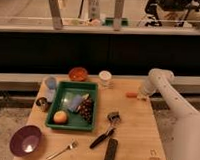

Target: Place pepper in table surface

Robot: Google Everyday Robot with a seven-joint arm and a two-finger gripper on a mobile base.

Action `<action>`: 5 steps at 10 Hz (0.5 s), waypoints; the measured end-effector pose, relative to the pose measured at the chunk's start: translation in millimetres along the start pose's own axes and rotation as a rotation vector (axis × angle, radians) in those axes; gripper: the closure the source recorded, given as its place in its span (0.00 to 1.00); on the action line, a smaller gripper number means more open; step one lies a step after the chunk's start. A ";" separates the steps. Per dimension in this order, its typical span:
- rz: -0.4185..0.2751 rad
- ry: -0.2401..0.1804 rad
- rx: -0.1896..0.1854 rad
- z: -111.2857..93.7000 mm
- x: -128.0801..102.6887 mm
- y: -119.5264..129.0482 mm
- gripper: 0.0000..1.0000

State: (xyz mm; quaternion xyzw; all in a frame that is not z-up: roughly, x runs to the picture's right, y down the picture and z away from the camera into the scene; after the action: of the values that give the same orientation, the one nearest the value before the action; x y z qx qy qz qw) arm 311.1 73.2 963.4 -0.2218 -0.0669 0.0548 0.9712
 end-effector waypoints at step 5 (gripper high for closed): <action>0.040 0.024 -0.005 -1.2 9.7 19.5 1.00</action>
State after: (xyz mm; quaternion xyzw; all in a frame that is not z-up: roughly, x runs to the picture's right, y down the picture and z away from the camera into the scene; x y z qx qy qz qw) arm 319.4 91.4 954.8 -0.2261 -0.0508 0.0714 0.9702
